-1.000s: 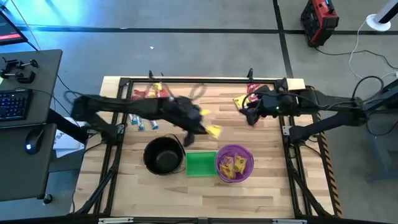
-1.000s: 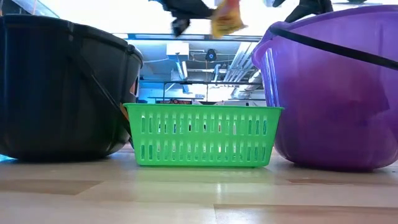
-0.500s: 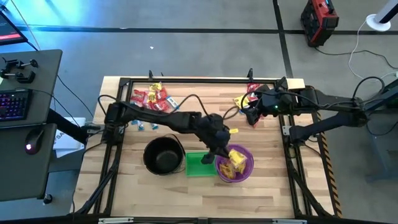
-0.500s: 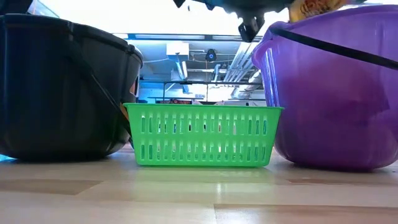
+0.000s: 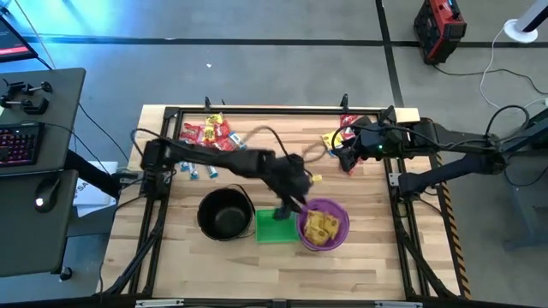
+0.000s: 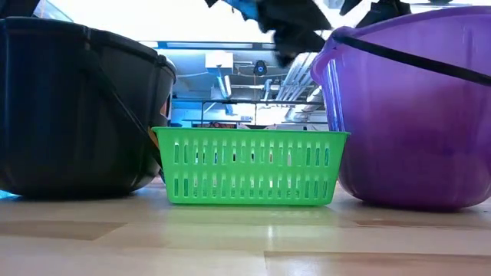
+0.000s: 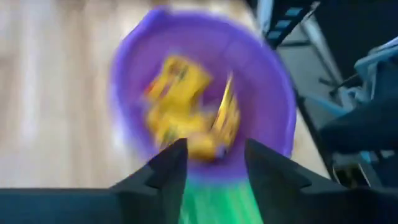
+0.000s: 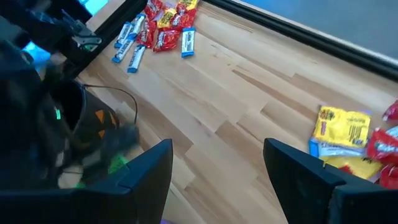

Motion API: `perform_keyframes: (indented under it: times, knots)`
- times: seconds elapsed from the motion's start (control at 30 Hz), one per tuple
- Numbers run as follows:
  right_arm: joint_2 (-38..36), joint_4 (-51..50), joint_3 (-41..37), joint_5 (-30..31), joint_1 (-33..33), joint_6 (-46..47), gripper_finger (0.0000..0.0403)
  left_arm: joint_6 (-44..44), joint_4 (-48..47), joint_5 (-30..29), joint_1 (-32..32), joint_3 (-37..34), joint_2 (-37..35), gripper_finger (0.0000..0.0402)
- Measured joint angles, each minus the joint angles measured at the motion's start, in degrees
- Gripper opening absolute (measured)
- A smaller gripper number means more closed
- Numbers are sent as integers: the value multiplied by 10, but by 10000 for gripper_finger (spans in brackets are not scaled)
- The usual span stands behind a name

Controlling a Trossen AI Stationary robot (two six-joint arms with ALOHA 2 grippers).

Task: Sort candy by brand, put in halloween buckets
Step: Put the yellow candy into the violet bucket

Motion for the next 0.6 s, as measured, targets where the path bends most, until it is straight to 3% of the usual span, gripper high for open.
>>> perform_keyframes:
  times: [0.1,0.23,0.4,0.6]
  knots:
    - [7,-16,0,1,-8,73,245,-2,-97,-3,45,-2,-58,181]
    - [50,-74,0,-22,-48,103,245,-22,-119,-25,115,-60,-156,191]
    - [154,-70,0,-71,-134,5,245,-107,2,-78,167,-213,-322,191]
    - [324,6,0,-35,-253,-152,245,-252,172,-166,147,-418,-483,190]
